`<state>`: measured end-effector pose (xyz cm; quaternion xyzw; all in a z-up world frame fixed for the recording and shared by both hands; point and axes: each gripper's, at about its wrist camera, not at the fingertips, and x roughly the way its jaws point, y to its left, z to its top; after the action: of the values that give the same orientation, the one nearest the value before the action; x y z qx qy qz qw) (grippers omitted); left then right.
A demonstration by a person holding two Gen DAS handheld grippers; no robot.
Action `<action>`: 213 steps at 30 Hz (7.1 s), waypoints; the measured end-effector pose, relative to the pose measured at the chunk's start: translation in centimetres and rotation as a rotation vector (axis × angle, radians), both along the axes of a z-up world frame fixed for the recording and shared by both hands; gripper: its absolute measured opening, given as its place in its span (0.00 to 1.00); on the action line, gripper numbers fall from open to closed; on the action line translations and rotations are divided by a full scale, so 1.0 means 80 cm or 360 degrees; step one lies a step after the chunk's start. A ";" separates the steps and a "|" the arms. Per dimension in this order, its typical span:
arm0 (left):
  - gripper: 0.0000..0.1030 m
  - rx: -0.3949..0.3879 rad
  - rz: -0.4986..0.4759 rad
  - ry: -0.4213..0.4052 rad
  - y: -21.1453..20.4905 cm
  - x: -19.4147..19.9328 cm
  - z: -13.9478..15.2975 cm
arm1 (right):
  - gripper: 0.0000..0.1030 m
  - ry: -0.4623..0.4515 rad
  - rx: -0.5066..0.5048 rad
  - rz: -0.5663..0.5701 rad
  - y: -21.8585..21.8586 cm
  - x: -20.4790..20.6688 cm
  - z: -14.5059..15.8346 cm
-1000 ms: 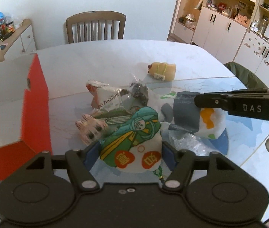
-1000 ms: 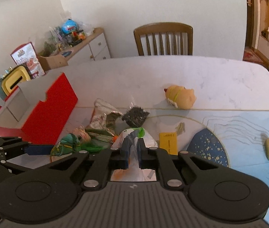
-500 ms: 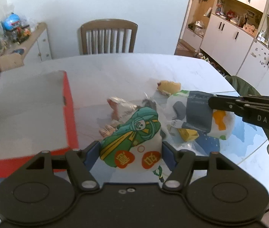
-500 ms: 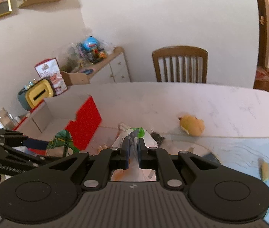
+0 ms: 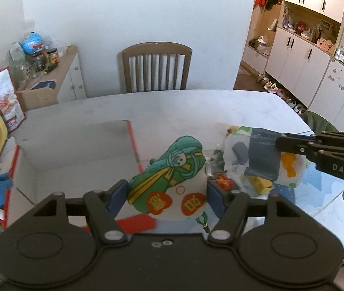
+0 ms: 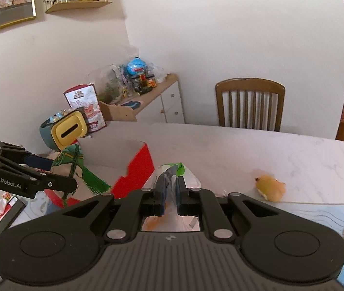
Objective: Organize objects
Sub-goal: 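Carry both bags over the red-edged cardboard box with both grippers, then open the left gripper dropping the green bag while the right releases the white bag, then move both grippers back to the items on the table, then grasp the teal plastic case with the left gripper while the right grasps the yellow box, then carry the teal case and yellow box over the cardboard box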
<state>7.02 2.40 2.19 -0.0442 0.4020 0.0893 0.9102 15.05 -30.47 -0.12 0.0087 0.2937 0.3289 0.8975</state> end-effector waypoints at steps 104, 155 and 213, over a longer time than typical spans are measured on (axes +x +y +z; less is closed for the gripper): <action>0.97 0.0012 -0.0056 -0.0034 0.061 -0.032 -0.039 | 0.58 0.0067 0.0049 -0.0011 0.112 -0.064 -0.014; 1.00 0.0170 -0.0730 0.0100 -0.191 0.005 -0.206 | 0.79 0.0267 -0.0262 -0.0278 -0.111 0.044 -0.140; 0.37 -0.0026 -0.0516 0.0094 -0.170 -0.010 -0.219 | 0.28 0.0402 -0.0360 -0.0259 -0.073 0.088 -0.172</action>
<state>6.26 -11.19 -15.30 0.0165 0.4310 -0.0607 0.9001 22.12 -36.28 -13.86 -0.0273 0.4374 0.2164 0.8724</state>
